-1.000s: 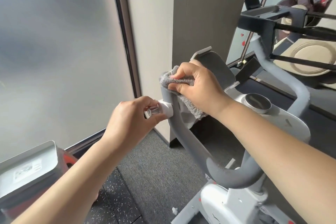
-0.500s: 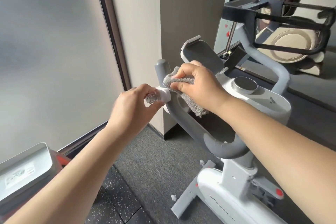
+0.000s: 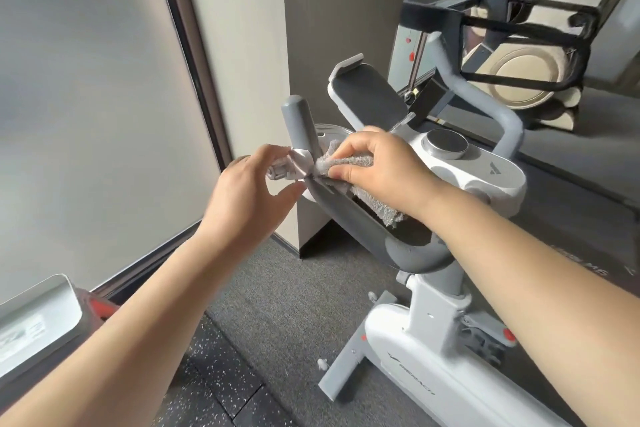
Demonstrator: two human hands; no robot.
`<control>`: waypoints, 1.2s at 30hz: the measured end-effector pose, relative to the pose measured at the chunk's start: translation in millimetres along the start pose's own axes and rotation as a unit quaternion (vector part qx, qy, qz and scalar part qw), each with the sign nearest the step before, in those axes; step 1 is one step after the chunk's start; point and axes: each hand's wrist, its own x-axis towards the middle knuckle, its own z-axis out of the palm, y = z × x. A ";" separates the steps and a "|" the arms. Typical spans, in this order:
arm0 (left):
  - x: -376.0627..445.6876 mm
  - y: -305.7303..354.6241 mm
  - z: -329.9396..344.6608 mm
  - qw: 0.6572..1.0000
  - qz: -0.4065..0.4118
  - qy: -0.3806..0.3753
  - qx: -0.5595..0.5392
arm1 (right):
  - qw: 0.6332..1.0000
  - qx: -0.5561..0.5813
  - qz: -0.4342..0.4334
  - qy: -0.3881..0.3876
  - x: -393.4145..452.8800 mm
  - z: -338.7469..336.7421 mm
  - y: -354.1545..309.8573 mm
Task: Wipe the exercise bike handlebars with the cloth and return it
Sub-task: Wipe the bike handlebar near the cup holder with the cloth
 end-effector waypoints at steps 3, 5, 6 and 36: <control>-6.9 3.2 1.7 0.999 0.032 -0.004 -0.014 | 1.000 0.002 -0.006 -0.021 4.9 9.3 6.5; -10.5 3.2 4.6 0.999 0.040 -0.009 -0.003 | 0.997 0.004 0.004 -0.074 -3.5 2.0 10.8; -11.5 3.0 5.9 0.999 0.040 -0.009 0.004 | 0.994 -0.008 0.005 -0.111 -9.6 -4.2 12.3; -60.2 60.1 54.9 0.985 -0.017 -0.004 0.173 | 0.960 0.017 -0.127 -0.247 -31.0 -43.6 63.7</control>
